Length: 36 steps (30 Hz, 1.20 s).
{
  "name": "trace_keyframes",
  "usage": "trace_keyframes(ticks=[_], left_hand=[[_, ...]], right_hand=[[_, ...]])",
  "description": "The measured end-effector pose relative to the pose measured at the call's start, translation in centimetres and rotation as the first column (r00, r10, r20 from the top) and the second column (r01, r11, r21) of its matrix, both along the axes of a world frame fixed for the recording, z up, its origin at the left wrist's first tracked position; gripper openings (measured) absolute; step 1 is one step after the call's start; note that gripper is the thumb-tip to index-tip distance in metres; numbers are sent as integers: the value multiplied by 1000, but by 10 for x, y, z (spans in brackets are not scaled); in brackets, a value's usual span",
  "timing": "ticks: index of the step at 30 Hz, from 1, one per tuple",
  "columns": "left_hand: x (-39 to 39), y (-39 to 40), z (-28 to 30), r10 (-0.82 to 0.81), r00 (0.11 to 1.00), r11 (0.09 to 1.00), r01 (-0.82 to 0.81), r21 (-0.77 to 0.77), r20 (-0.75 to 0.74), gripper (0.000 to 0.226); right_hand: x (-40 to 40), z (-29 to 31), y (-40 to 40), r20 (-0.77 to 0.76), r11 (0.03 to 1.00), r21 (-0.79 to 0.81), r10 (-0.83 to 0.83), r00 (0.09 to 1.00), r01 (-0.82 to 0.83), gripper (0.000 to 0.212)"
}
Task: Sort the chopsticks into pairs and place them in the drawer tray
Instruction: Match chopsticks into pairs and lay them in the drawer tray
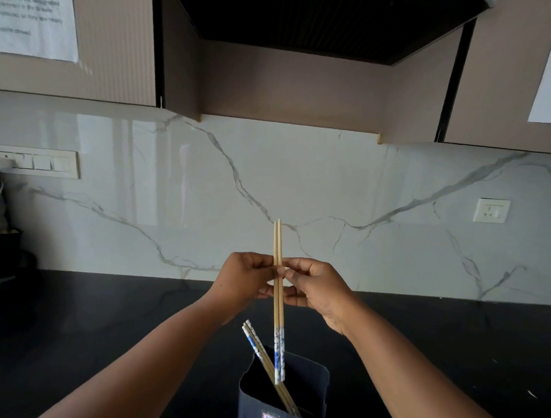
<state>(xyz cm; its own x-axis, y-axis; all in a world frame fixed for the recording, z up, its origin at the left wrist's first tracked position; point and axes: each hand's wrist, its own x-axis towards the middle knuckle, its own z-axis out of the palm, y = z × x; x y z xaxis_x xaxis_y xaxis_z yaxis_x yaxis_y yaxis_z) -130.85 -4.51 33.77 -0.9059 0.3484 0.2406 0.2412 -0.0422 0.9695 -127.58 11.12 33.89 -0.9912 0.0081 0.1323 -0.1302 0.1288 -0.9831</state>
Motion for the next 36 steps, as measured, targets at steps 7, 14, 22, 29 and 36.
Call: trace_keyframes(ticks=[7, 14, 22, 29, 36], left_hand=[[-6, -7, -1, 143, 988, 984, -147, 97, 51, 6], [-5, -8, -29, 148, 983, 979, -162, 127, 111, 8], [-15, -18, -58, 72, 980, 996, -82, 46, 187, 37], [-34, -58, -130, 432, 863, 892, -452, 16, 262, 51], [-5, -80, -269, 193, 955, 284, -274, -919, -225, 66]], right_hand=[[7, -27, 2, 162, 993, 61, 87, 983, -98, 13], [9, -48, 2, 225, 985, -19, 171, 959, -171, 9], [12, -77, 1, 193, 991, 67, 98, 976, -113, 8], [55, -125, -7, 74, 884, 433, 160, 984, -176, 5], [122, -255, 12, 295, 261, 888, 310, 904, -379, 15]])
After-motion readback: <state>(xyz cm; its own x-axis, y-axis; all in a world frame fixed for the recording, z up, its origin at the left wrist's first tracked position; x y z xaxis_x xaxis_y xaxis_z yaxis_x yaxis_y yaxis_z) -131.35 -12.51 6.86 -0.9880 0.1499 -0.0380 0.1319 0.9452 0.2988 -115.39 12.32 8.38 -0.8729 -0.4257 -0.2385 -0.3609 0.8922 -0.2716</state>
